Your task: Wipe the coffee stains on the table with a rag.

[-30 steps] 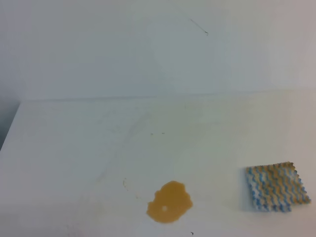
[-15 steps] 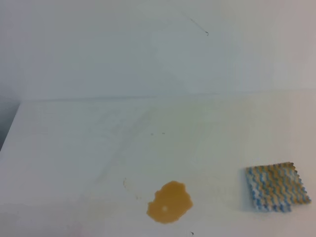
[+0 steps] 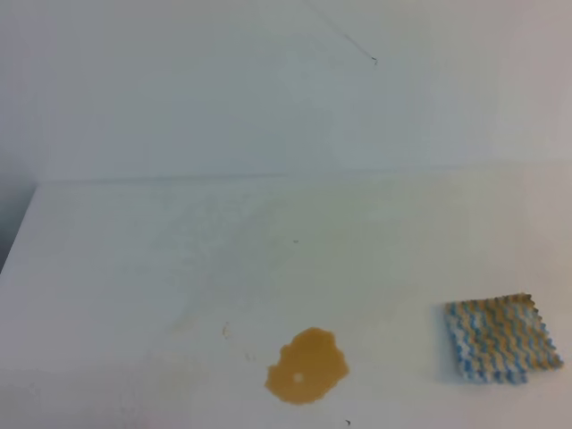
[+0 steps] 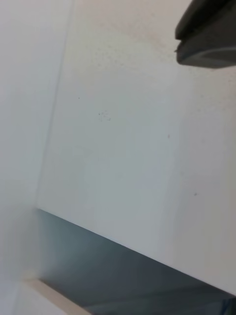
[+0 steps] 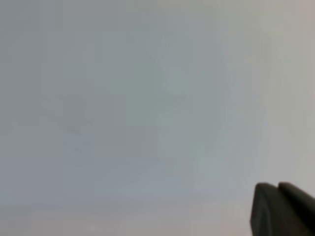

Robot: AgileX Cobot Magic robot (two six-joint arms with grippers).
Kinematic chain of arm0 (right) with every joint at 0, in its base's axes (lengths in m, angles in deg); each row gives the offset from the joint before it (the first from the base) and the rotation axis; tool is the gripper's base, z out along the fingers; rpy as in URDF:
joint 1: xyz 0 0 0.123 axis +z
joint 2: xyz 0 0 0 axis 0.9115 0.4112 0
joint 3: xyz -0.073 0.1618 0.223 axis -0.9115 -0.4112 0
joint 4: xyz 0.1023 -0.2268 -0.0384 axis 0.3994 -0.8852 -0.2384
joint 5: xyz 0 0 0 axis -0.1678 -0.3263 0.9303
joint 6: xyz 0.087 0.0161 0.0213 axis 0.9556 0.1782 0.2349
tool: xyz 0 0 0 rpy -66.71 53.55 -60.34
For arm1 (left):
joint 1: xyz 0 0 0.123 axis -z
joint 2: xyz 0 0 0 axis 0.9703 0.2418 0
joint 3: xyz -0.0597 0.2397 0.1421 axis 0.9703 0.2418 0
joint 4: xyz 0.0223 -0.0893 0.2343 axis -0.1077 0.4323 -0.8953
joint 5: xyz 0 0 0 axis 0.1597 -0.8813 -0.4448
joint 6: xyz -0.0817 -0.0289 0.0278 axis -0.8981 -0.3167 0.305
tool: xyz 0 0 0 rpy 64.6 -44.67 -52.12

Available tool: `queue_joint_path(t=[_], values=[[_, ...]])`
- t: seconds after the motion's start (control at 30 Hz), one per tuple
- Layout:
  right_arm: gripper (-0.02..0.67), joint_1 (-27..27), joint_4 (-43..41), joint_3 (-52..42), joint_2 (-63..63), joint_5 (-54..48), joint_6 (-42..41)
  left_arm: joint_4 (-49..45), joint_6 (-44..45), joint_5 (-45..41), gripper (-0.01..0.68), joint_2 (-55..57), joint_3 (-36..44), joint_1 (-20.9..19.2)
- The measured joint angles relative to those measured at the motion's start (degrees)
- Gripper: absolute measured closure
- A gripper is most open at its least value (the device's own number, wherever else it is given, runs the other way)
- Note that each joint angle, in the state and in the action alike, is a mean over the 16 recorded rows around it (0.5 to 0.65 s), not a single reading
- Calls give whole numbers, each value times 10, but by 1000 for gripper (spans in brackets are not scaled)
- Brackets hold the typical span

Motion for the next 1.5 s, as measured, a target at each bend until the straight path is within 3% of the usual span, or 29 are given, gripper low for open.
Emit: queue_joint_path(t=[0.17,0.37,0.57,0.73,0.93,1.13,1.33,1.5], values=[[650,0,40,66,134,-108,-95,0,0,0,674,0,0,0],[622,1,160,108,311,-171,-292,0,0,0,674,0,0,0],[483,15,319,143,479,-214,-516,0,1,0,674,0,0,0],[351,45,409,169,601,-225,-637,0,1,0,674,0,0,0],[237,85,440,186,716,-180,-676,0,1,0,674,0,0,0],[229,109,434,190,800,-127,-676,0,1,0,674,0,0,0],[267,112,429,190,853,-113,-675,0,0,0,674,0,0,0],[380,112,419,190,878,-133,-675,0,0,0,674,0,0,0]])
